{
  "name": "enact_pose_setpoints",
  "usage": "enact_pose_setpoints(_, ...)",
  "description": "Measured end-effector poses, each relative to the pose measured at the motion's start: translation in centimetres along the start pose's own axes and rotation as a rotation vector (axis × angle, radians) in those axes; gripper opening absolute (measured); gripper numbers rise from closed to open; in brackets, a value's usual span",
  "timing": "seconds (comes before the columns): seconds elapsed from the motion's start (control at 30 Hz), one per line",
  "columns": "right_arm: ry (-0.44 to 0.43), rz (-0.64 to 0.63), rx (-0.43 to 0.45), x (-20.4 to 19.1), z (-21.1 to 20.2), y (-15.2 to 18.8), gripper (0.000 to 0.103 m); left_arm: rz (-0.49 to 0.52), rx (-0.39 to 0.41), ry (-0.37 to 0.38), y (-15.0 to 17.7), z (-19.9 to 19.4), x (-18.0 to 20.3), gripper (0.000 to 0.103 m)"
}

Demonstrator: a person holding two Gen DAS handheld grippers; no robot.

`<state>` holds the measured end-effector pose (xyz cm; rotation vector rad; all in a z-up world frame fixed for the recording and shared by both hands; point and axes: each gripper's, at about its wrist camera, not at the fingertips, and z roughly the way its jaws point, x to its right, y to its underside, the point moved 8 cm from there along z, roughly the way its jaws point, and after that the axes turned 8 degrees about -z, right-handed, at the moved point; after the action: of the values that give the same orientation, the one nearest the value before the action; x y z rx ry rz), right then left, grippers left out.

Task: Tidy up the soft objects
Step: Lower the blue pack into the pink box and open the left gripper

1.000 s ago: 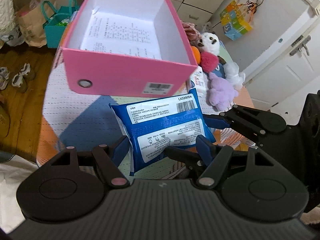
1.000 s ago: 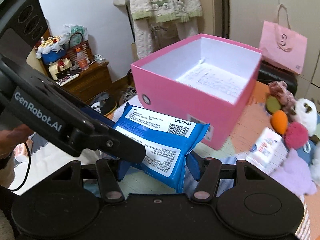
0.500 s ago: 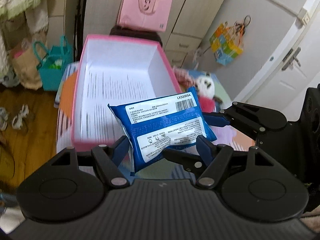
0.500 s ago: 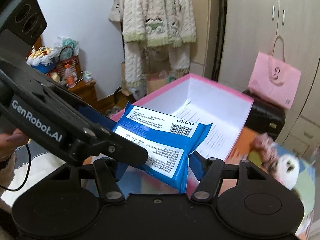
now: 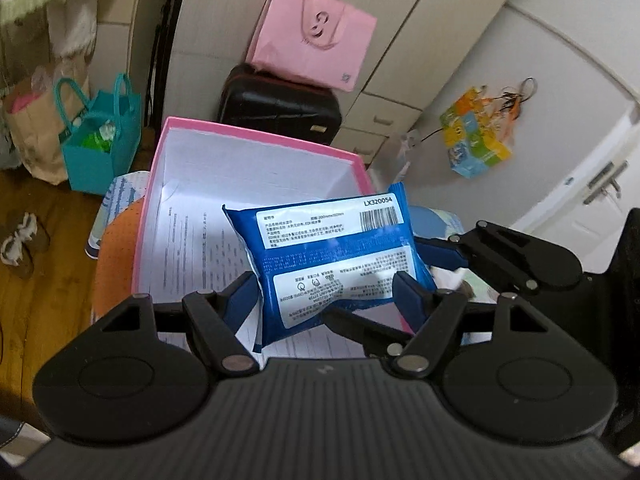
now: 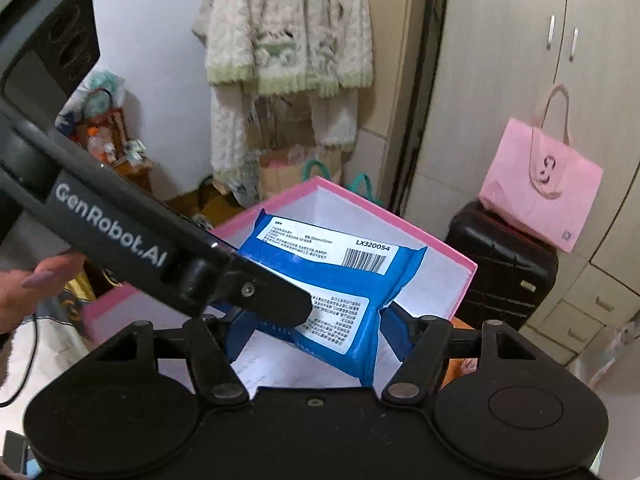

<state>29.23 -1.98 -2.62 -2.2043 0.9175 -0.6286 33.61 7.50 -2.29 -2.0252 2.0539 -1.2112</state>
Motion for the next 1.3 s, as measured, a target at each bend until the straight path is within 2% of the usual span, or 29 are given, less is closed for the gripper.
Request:
enact_pose_setpoints(0.1,0.000,0.005,-0.037,1.0,2.4,0.0,0.070,-0.013,-0.022,-0.022,-0.8,2.4,-1.1,0.072)
enact_pose_setpoints(0.17,0.015,-0.010,-0.059,1.5,3.5,0.1,0.061,-0.033,-0.038,-0.042,-1.2,3.9,-1.8,0.072)
enact_pose_setpoints(0.33,0.007,0.001,-0.111,2.5,5.7,0.4,0.060,-0.095,-0.074,-0.043,-1.7,6.0,-3.2,0.072)
enact_pose_setpoints(0.47,0.005,-0.008,-0.131,2.8,6.7,0.6,0.060,-0.099,-0.084,-0.068,-1.6,7.0,-3.5,0.072)
enact_pose_setpoints(0.73,0.054,-0.097,-0.153,2.8,7.6,0.7,0.061,-0.122,-0.099,-0.092,-1.8,8.4,-3.5,0.072)
enact_pose_setpoints(0.83,0.083,-0.124,-0.146,3.2,7.8,0.7,0.065,-0.126,-0.077,-0.107,-1.9,8.4,-3.7,0.075)
enact_pose_setpoints(0.9,0.127,-0.138,-0.135,3.6,7.7,0.8,0.065,-0.062,-0.031,-0.141,-1.9,7.9,-3.3,0.077)
enact_pose_setpoints(0.97,0.116,-0.134,-0.113,3.5,7.2,0.8,0.065,0.009,0.014,-0.174,-1.9,7.0,-2.7,0.078)
enact_pose_setpoints(1.03,0.102,-0.122,-0.078,3.4,6.1,0.7,0.065,0.047,0.049,-0.173,-1.8,5.9,-2.1,0.078)
enact_pose_setpoints(1.17,0.093,-0.109,-0.034,2.8,4.0,1.0,0.065,0.075,0.086,-0.161,-1.5,3.6,-1.2,0.078)
enact_pose_setpoints(1.3,0.033,-0.066,-0.009,2.0,1.8,1.7,0.065,0.106,0.103,-0.159,-0.8,1.4,-0.5,0.078)
